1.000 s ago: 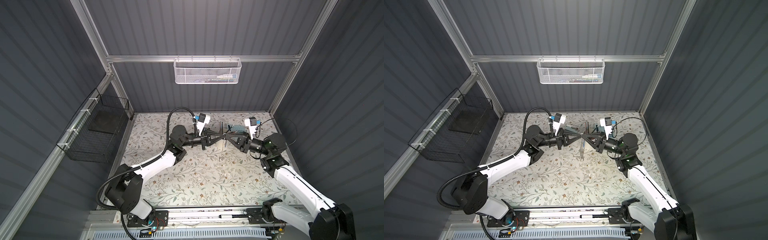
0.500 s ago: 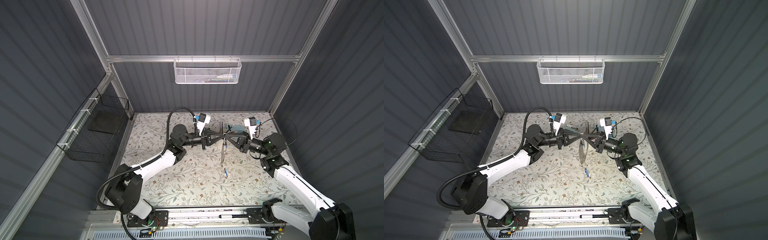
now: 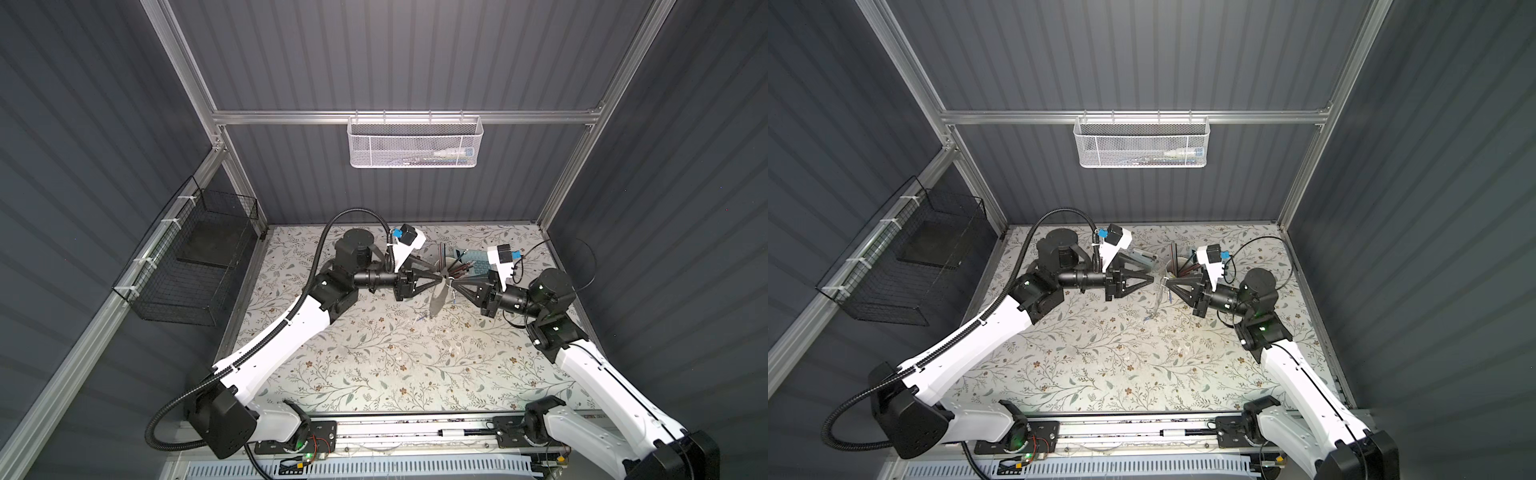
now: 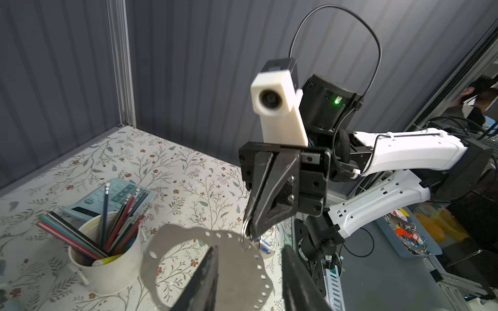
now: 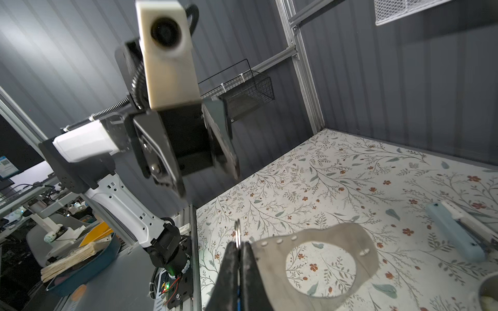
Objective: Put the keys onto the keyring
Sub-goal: 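Release the hoop with the left gripper and raise it while the right gripper holds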
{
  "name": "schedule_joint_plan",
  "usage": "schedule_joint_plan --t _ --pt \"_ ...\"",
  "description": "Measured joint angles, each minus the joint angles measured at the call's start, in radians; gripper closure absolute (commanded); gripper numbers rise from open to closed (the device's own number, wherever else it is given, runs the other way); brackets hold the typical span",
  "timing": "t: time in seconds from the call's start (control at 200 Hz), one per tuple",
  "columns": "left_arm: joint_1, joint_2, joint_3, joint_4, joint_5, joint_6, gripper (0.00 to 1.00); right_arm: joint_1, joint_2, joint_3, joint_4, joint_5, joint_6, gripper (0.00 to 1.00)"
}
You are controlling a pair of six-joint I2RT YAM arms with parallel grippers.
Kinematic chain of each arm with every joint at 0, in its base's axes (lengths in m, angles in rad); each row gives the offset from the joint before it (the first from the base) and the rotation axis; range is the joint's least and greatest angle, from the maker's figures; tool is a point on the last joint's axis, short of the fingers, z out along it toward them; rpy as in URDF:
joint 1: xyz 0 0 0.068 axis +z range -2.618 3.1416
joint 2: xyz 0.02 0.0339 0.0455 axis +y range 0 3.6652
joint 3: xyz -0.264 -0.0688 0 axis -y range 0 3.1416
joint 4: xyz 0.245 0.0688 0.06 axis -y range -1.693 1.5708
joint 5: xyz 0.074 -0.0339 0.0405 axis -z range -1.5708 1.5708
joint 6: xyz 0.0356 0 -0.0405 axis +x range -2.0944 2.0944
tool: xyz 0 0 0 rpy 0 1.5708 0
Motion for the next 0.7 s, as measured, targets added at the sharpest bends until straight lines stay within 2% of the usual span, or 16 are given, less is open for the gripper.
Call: schedule_joint_plan --t 0.18,0.35,0.695 --pt "-0.008 0.036 0.218 -0.325 -0.031 0.215 0.61 0.0 -0.027 0.0 -0.146 0.002 -0.191 1.0" --pt "-0.065 0.156 0.397 -0.578 -0.083 0.366 0.63 0.0 -0.034 0.016 -0.232 0.004 -0.307 1.0" --pt "-0.134 0.345 0.574 -0.816 -0.198 0.499 0.71 0.002 -0.038 0.019 -0.283 0.012 -0.421 1.0"
